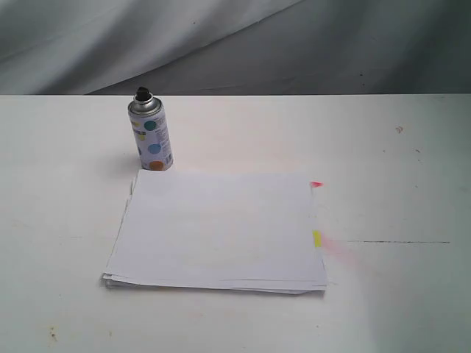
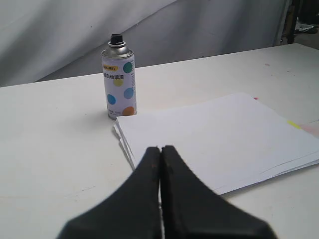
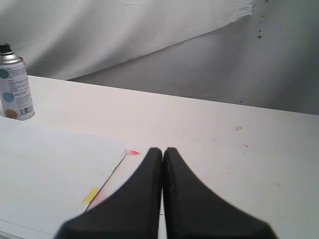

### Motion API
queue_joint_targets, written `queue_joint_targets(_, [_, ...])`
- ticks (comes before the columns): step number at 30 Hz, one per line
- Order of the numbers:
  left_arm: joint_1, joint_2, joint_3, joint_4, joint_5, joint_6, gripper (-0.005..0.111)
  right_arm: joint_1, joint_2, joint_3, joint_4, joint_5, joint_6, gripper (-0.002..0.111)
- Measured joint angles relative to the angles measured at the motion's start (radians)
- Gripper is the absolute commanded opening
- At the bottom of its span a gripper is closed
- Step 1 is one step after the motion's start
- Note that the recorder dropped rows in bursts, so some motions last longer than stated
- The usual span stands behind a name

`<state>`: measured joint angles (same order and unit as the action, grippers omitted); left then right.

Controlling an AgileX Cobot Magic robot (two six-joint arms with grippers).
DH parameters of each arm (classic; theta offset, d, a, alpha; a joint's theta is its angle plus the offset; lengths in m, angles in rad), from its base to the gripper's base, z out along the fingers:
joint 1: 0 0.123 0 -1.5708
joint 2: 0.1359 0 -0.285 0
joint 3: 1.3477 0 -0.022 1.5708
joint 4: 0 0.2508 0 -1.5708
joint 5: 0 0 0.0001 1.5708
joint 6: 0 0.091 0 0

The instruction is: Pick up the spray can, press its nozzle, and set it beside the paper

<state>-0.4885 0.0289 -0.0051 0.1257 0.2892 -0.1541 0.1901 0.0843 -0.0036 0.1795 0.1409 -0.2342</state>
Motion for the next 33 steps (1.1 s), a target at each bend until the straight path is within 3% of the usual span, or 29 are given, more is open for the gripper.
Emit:
queue_joint_targets(26, [0.000, 0.000, 0.000, 0.000, -0.002, 0.000, 0.000, 0.000, 0.000, 0.000, 0.000, 0.000, 0.000, 0.000])
queue_joint_targets(29, [0.000, 0.000, 0.000, 0.015, -0.056, 0.000, 0.000, 0.000, 0.000, 0.000, 0.000, 0.000, 0.000, 0.000])
queue_joint_targets(33, [0.000, 0.000, 0.000, 0.045, -0.238, 0.000, 0.000, 0.000, 0.000, 0.000, 0.000, 0.000, 0.000, 0.000])
